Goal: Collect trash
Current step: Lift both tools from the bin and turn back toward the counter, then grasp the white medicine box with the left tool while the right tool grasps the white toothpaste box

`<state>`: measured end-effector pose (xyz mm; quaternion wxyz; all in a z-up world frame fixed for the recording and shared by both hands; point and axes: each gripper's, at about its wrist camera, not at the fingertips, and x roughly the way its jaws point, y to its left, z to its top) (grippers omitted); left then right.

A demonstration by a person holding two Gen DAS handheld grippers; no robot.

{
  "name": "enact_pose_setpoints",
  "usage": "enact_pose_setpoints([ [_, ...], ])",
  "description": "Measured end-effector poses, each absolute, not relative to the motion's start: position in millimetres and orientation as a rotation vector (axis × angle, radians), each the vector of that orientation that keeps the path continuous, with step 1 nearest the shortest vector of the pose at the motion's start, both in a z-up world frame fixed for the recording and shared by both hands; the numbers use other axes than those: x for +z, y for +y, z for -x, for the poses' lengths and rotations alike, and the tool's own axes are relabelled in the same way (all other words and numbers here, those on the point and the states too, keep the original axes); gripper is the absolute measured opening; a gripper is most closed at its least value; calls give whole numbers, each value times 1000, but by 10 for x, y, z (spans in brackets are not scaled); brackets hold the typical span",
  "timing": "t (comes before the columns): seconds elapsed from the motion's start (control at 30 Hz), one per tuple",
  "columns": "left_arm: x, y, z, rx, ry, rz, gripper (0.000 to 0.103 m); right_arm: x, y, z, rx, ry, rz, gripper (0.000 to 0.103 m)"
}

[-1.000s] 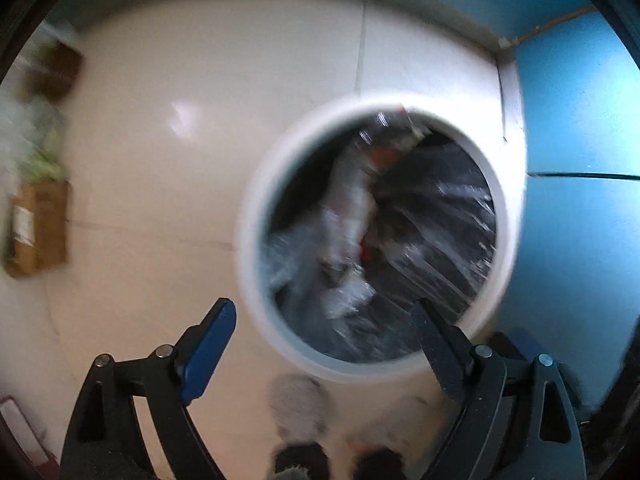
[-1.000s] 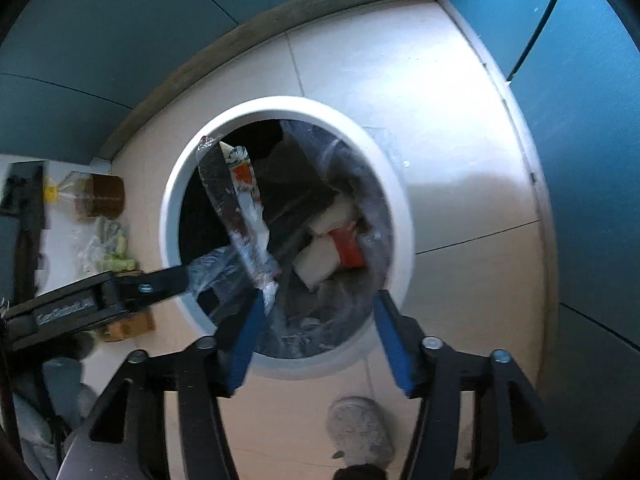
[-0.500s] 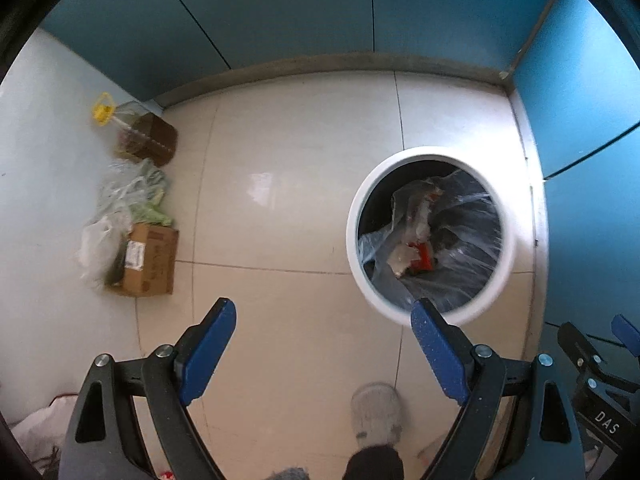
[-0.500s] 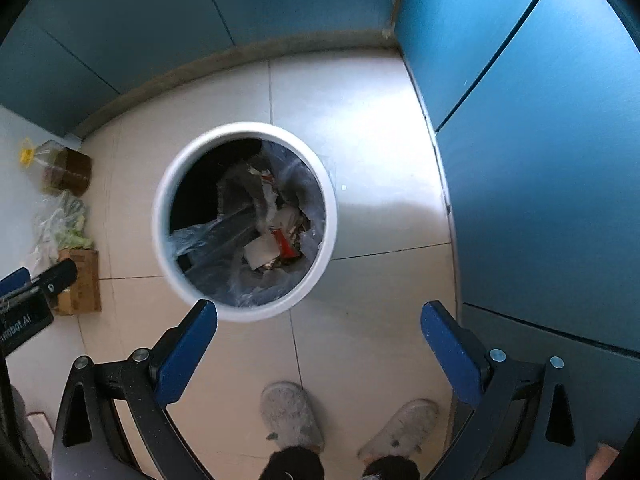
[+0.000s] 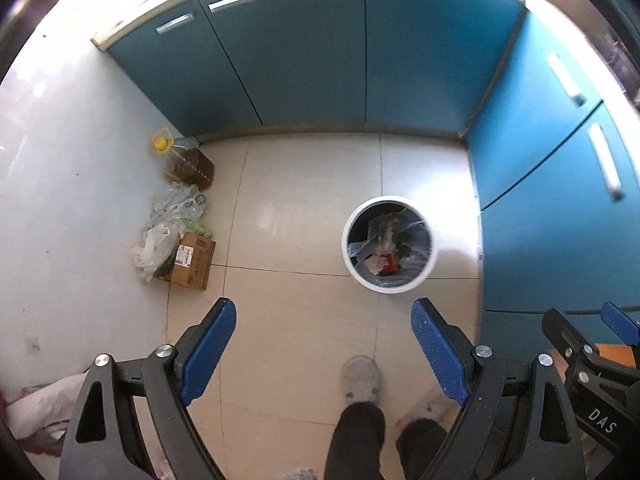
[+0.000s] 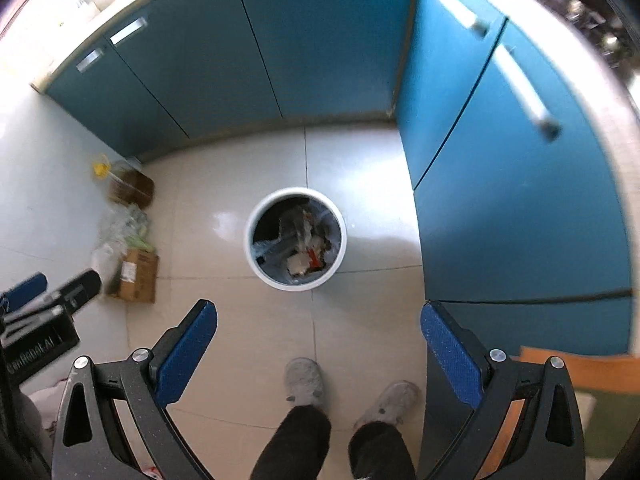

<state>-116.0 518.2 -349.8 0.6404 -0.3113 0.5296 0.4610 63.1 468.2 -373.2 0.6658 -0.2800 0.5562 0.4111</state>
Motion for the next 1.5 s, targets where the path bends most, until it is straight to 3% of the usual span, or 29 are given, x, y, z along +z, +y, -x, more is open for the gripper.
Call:
enact_pose_setpoints([
  [0.4, -2275, 4585, 1141, 1084, 1152, 630, 89, -2220, 4000, -652, 1005, 1216, 467, 103],
  [0.63, -1802, 4336, 509, 1055, 1090, 460, 89, -1733, 3113, -1534, 849, 1252, 168, 103],
  [0.83, -1730, 3771, -743, 834, 1115, 345, 89, -1819, 1744, -2585, 503, 1283, -30, 103],
  [1.2, -2058, 1633, -3283, 304, 1259, 18, 89, -2055, -1238, -4126, -99, 1234, -413, 103],
  [1.5, -2761, 611, -4422, 119, 1465, -50, 89, -2602, -2035, -5093, -314, 1255, -706, 103],
])
